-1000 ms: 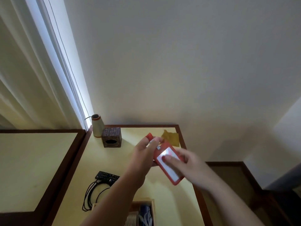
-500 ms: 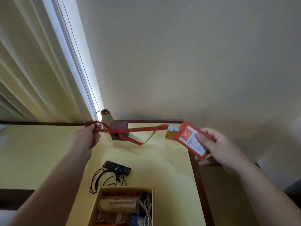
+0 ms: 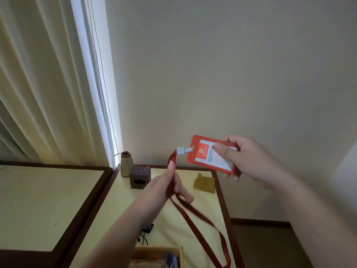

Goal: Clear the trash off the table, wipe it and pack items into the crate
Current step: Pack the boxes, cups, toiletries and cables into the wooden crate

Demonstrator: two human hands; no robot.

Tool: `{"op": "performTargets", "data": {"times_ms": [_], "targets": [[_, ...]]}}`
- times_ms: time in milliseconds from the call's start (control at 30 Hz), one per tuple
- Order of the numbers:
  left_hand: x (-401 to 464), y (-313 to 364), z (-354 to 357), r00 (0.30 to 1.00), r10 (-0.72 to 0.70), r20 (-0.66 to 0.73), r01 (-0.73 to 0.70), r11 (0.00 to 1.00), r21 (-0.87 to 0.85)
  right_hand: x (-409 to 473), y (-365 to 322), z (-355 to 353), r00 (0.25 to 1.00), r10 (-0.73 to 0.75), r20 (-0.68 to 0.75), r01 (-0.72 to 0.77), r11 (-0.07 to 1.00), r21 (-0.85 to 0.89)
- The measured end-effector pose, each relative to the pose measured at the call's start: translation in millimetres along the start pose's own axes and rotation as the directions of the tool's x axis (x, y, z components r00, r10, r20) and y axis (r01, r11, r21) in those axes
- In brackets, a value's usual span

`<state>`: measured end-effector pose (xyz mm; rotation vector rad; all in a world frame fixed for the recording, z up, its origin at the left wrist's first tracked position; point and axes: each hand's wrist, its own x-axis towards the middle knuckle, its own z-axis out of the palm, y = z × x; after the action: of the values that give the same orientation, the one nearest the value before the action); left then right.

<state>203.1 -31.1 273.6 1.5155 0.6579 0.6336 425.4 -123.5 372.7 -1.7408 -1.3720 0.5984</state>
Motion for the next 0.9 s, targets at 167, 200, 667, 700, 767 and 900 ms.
{"op": "performTargets", "data": {"times_ms": [167,200,667,700,767,900], "targets": [[-30.2,2.9,-24.7,0.97,0.113,-0.216,-0.056,0.966,0.252,-4.4,-8.8,-10.7,0.963,-0.011,-0.269,0.006,1.0,-0.017],[-36.5,7.5,-30.8,0.959,0.153,-0.237,-0.061,0.933,0.356,-6.2,-8.0,-10.4,0.949,-0.019,-0.315,-0.002,0.998,-0.065],[-26.1,174.7,-88.1,0.881,0.461,0.104,-0.353,0.495,0.794,-44.0,-26.7,110.5,0.974,-0.06,0.218,0.06,0.998,0.011],[-14.1,173.6,-96.3,0.902,0.426,0.071,-0.313,0.53,0.788,-49.6,-34.2,112.6,0.968,-0.081,0.238,0.066,0.995,0.074],[3.4,158.7,-109.3,0.952,0.301,0.048,-0.223,0.581,0.783,-60.2,-48.4,113.5,0.96,-0.14,0.241,0.084,0.97,0.229],[14.3,91.5,-121.1,0.997,-0.007,0.071,-0.061,0.446,0.893,-71.0,-71.0,105.8,0.973,-0.21,0.099,0.168,0.93,0.326]]}}
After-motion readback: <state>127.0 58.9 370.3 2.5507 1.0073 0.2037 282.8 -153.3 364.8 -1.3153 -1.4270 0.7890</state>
